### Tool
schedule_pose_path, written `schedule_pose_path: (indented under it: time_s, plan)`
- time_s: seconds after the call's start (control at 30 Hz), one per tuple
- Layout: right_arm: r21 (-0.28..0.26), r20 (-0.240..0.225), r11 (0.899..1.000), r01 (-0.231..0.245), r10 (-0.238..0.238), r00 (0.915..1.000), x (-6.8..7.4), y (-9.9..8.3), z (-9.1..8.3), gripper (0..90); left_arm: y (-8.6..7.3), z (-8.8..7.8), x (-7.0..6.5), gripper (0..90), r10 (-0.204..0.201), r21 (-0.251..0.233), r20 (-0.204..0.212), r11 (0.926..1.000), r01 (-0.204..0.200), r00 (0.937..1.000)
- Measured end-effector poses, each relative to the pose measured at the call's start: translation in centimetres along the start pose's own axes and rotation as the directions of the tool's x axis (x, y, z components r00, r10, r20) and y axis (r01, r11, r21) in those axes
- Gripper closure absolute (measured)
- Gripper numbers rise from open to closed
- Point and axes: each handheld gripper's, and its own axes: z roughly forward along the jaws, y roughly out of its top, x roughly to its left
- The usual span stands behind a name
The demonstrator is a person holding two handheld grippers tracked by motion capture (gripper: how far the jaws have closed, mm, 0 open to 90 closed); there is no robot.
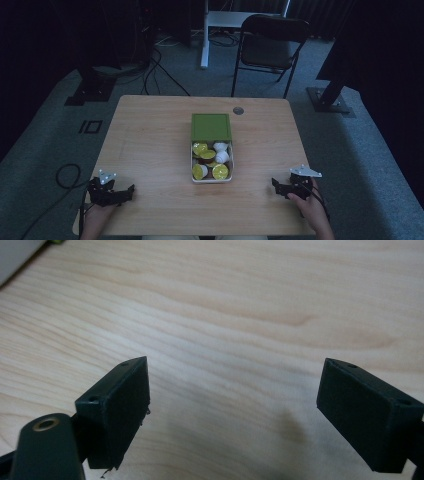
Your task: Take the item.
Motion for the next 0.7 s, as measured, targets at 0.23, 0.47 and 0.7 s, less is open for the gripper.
schedule_pose_path:
  time_s: [0.23,0.47,0.7]
  plan:
    - [-0.032,-0.015,0.999,0.005,-0.005,0.9999,0.4,1.2,-0.7,13.3,0.0,0.0,0.0,0.4,0.0,0.0,0.0,1.0,0.0,1.0]
    - [-0.069,-0.036,0.998,0.001,-0.004,0.9993,0.9,2.7,-1.3,13.3,0.0,0.0,0.0,0.3,0.0,0.0,0.0,1.0,0.0,1.0]
    - [-0.082,-0.032,0.996,0.017,-0.02,0.9993,1.4,3.7,-1.7,13.6,0.0,0.0,0.0,0.4,0.0,0.0,0.0,1.0,0.0,1.0]
